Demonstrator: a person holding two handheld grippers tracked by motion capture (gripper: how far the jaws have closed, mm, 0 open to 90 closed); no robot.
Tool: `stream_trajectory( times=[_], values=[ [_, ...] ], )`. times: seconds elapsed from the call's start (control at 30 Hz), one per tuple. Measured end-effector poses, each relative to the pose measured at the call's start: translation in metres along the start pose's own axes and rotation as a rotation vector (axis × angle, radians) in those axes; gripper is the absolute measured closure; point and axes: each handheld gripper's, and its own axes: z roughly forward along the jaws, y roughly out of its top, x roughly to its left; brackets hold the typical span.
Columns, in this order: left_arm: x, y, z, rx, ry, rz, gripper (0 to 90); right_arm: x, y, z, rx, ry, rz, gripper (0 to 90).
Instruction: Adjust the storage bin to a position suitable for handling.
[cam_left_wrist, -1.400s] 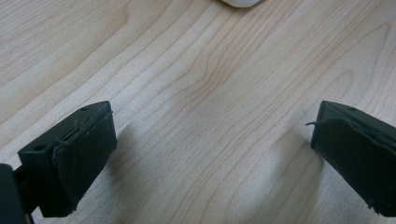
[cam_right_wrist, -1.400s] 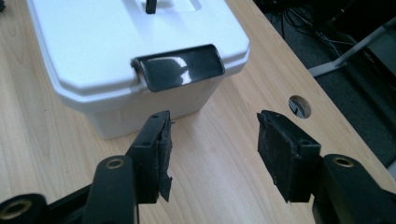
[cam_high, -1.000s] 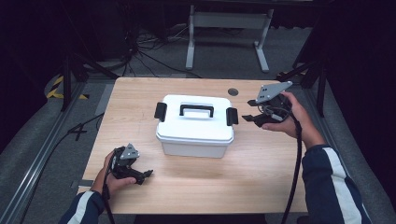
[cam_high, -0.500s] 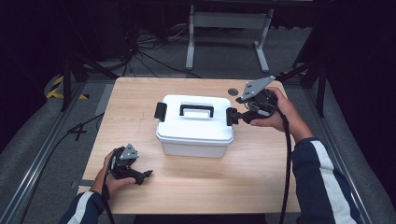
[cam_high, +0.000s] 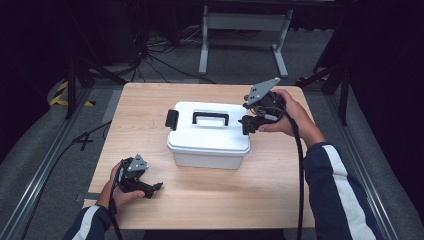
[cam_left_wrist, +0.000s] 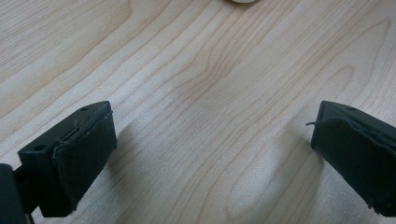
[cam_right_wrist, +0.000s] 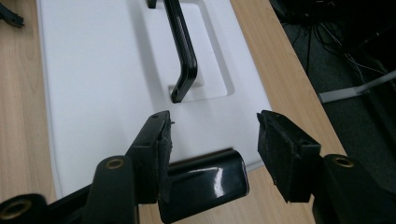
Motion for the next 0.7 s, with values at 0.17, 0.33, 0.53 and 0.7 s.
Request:
stream_trajectory(
  times=[0.17, 0.33, 0.53, 0.7],
  values=[
    [0.001, -0.001, -0.001, -0.005, 0.004, 0.011, 0.6, 0.001, 0.008, 0.006, 0.006, 0.015, -0.021, 45.4],
    [0.000, -0.002, -0.001, -0.001, 0.002, -0.007, 0.6, 0.003, 0.017, 0.011, 0.015, 0.033, -0.035, 45.6],
    [0.001, -0.002, -0.002, 0.001, 0.006, 0.006, 0.6, 0.004, 0.026, 0.020, 0.020, 0.060, -0.051, 45.5],
    [0.000, -0.002, -0.002, -0.003, 0.003, -0.004, 0.6, 0.004, 0.032, 0.030, 0.054, 0.068, -0.076, 45.4]
  ],
)
